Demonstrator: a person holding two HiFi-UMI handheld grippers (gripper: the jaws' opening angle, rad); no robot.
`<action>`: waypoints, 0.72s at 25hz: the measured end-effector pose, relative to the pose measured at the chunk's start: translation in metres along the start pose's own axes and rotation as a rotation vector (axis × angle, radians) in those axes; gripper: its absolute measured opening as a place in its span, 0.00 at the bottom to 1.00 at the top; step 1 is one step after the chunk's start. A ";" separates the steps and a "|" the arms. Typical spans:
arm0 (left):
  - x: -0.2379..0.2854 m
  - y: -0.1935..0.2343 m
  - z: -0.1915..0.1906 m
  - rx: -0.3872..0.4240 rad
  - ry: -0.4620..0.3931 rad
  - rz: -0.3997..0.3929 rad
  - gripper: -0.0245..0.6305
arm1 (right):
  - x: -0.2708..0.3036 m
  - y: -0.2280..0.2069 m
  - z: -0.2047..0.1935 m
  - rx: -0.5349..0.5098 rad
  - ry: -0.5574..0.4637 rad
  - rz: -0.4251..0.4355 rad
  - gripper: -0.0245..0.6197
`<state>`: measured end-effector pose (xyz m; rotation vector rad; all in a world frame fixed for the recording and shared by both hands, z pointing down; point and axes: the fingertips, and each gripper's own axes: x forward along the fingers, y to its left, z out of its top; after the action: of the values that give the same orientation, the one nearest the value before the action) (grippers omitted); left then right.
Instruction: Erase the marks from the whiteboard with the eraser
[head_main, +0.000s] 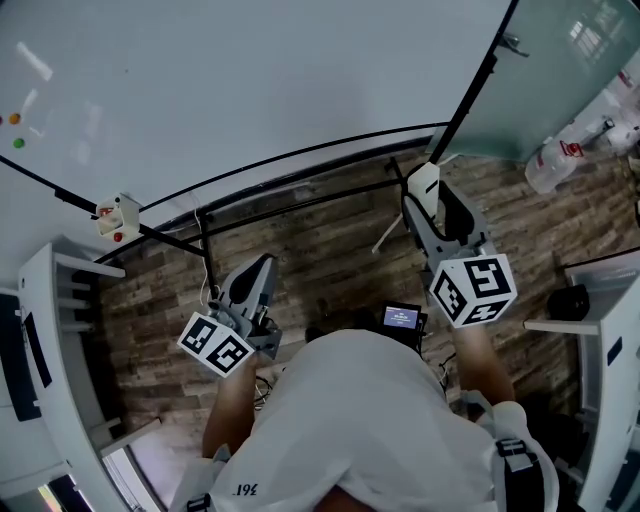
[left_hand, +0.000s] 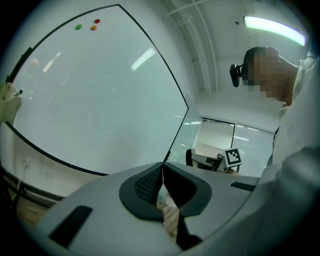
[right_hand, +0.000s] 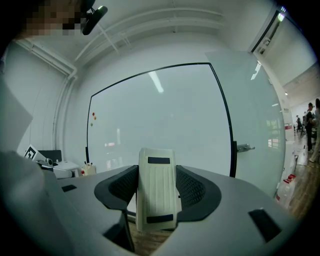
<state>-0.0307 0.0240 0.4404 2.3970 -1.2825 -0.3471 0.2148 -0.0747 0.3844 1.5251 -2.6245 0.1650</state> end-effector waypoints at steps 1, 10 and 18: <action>0.000 0.000 0.000 -0.001 0.001 -0.001 0.05 | 0.000 0.000 -0.001 -0.003 0.003 0.000 0.43; 0.003 -0.004 -0.001 -0.001 0.007 -0.009 0.05 | -0.001 0.000 0.001 -0.015 0.003 -0.002 0.43; 0.004 -0.003 -0.002 0.001 0.020 -0.009 0.05 | 0.002 0.002 0.002 -0.026 0.004 0.002 0.43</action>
<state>-0.0254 0.0226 0.4402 2.4014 -1.2638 -0.3247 0.2119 -0.0756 0.3823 1.5131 -2.6143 0.1325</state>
